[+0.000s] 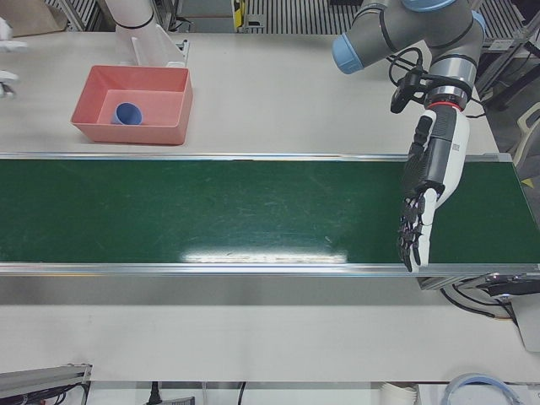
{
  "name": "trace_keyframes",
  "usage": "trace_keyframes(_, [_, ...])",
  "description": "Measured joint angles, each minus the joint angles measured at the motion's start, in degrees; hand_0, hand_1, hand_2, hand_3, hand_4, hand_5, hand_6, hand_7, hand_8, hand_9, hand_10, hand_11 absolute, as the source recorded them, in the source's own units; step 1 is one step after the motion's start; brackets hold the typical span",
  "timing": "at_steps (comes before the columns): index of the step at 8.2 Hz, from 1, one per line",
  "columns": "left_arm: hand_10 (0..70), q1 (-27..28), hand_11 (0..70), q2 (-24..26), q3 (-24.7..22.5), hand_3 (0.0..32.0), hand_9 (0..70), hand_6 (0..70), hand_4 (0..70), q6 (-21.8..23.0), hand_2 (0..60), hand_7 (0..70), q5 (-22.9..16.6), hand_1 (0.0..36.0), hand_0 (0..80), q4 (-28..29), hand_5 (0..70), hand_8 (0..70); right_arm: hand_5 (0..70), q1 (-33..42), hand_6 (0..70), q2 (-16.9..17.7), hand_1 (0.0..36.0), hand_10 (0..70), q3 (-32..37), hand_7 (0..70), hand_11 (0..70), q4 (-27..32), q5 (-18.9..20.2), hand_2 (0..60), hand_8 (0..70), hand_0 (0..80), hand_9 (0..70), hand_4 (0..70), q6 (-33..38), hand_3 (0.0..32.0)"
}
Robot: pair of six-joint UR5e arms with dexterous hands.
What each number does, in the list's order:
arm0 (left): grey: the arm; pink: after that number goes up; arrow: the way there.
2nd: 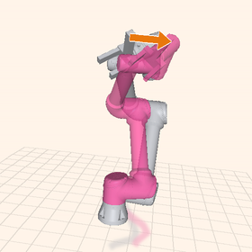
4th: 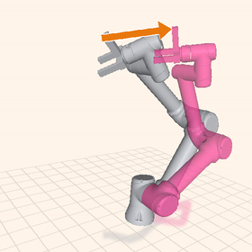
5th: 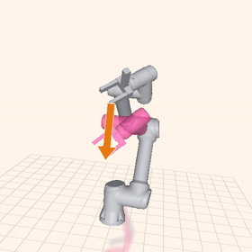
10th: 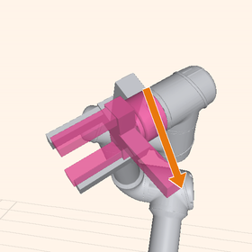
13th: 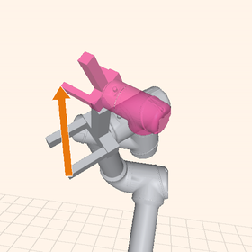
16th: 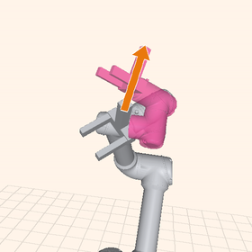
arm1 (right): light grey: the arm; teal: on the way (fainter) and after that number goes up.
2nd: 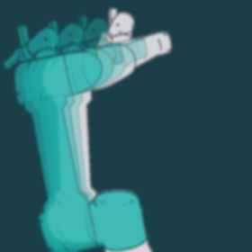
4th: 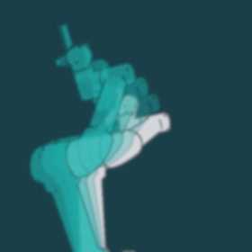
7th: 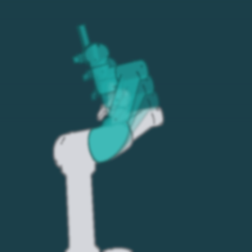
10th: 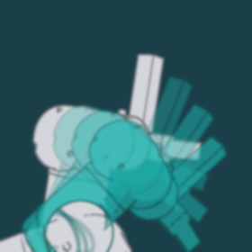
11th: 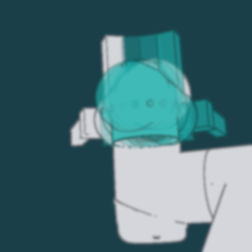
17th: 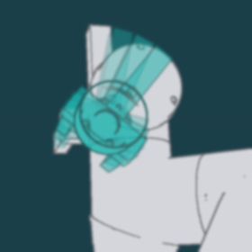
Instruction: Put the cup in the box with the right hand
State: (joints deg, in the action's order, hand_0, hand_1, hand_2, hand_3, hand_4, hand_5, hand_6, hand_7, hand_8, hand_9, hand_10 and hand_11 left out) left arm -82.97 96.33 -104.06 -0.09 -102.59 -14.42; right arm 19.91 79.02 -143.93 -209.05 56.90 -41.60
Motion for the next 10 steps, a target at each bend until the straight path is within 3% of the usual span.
trace_keyframes(1, [0.0,0.0,0.0,0.0,0.0,0.0,0.0,0.0,0.0,0.0,0.0,0.0,0.0,0.0,0.0,0.0,0.0,0.0,8.3,8.3,6.5,1.7,31.1,5.8,0.2,17.2,11.2,-0.2,0.3,45.4,0.7,56.9,4.3,18.6,1.1,0.0])
trace_keyframes(2, [0.0,0.0,0.0,0.0,0.0,0.0,0.0,0.0,0.0,0.0,0.0,0.0,0.0,0.0,0.0,0.0,0.0,0.0,8.3,16.4,5.6,4.0,29.2,5.2,1.7,12.9,10.4,-0.4,1.0,36.2,0.2,58.0,3.0,18.7,2.8,0.0])
trace_keyframes(4, [0.0,0.0,0.0,0.0,0.0,0.0,0.0,0.0,0.0,0.0,0.0,0.0,0.0,0.0,0.0,0.0,0.0,0.0,8.0,33.0,5.2,7.5,27.4,5.3,10.1,10.8,10.5,-0.3,6.7,34.3,0.5,55.9,3.2,15.4,8.3,0.0])
trace_keyframes(5, [0.0,0.0,0.0,0.0,0.0,0.0,0.0,0.0,0.0,0.0,0.0,0.0,0.0,0.0,0.0,-0.1,0.0,0.0,6.9,41.2,4.8,8.3,22.1,4.3,15.8,10.9,8.7,0.2,10.7,20.6,0.0,54.4,2.7,16.3,10.6,0.0])
trace_keyframes(6, [0.0,0.0,0.0,0.0,0.0,0.0,0.0,0.0,0.0,0.0,0.0,0.0,-0.1,0.0,0.0,0.0,0.0,0.0,5.3,48.2,4.0,8.8,17.2,3.3,21.5,9.2,6.6,1.9,14.0,18.5,0.0,49.4,2.1,11.7,11.8,0.0])
trace_keyframes(7, [0.0,0.0,0.0,0.0,0.0,0.0,0.0,0.0,0.0,0.0,0.0,0.0,-0.1,0.0,0.0,0.0,0.0,0.0,4.5,52.4,3.0,9.3,12.5,2.7,26.5,9.0,5.7,4.5,16.1,9.2,0.2,48.1,2.2,11.7,12.8,0.0])
trace_keyframes(8, [0.0,0.0,0.0,0.0,0.0,0.0,0.0,0.0,0.0,0.0,0.0,0.0,-0.1,0.0,0.0,0.0,0.0,0.0,4.1,54.5,2.5,9.7,11.0,2.5,31.0,9.2,5.2,6.7,17.3,8.4,0.1,47.0,2.1,10.3,14.4,1.4])
trace_keyframes(9, [0.0,0.0,0.0,0.0,0.0,0.0,0.0,0.0,0.0,0.0,0.0,0.0,0.0,0.0,0.0,0.0,0.0,0.0,4.0,54.8,2.3,10.0,12.3,2.3,33.7,9.2,4.7,7.8,17.8,15.7,0.3,45.3,2.6,7.2,15.4,4.0])
trace_keyframes(10, [0.0,0.0,0.0,0.0,0.0,0.0,0.0,0.0,0.0,0.0,0.0,0.0,0.0,0.0,0.0,0.0,0.0,0.0,3.9,54.4,2.5,10.0,9.2,2.6,35.1,9.2,5.3,8.2,18.0,4.4,0.7,47.0,3.6,10.5,15.9,2.4])
